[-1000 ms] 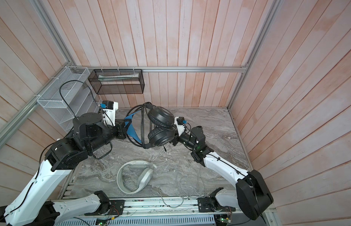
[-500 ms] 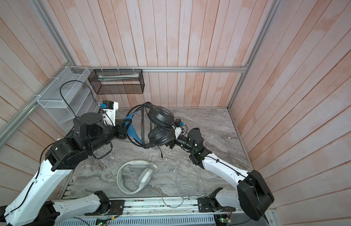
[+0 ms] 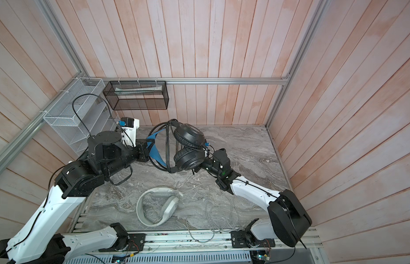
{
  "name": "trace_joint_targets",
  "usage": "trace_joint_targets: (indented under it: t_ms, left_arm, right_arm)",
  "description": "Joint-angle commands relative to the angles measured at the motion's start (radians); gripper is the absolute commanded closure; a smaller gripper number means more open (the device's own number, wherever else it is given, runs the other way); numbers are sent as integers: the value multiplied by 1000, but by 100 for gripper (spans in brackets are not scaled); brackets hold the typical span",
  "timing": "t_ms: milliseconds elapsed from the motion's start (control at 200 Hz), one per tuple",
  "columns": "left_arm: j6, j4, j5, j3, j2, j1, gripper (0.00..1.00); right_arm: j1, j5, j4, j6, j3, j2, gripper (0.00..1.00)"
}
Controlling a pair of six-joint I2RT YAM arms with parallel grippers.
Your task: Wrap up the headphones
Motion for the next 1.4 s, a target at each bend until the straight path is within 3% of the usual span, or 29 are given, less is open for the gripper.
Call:
trace_joint_targets:
  t_ms: [0,95,190,545,865,955,1045,1115,1395]
  left_arm:
    - [-40,74,14,50,-12,6,100]
    - [-39,73,10,50,-14,6,100]
    - [-32,70,-1,47,-17,7,100]
    - [-39,70,-3,46,-11,36,100]
    - [-53,72,-1,47,-13,40,100]
    - [-53,76,4,47,-13,40,100]
    - [-52,79,8,45,-11,41,100]
    - [-51,82,11,44,-12,41,100]
    - [-46,76,17,51,-10,44,100]
  right_arm:
    - [4,31,7,-18,50,16,62]
    - [3,41,14,-13,38,3,81]
    - [5,61,30,-7,-23,-33,91]
    - [6,133,152,81,-265,-128,98]
    - [6,247,315,258,-413,-118,87]
    - [6,246,341,302,-438,-100,77]
    - [6,211,385,343,-456,-74,59]
    - [7,174,393,362,-447,-56,56]
    - [6,177,300,256,-439,-151,44]
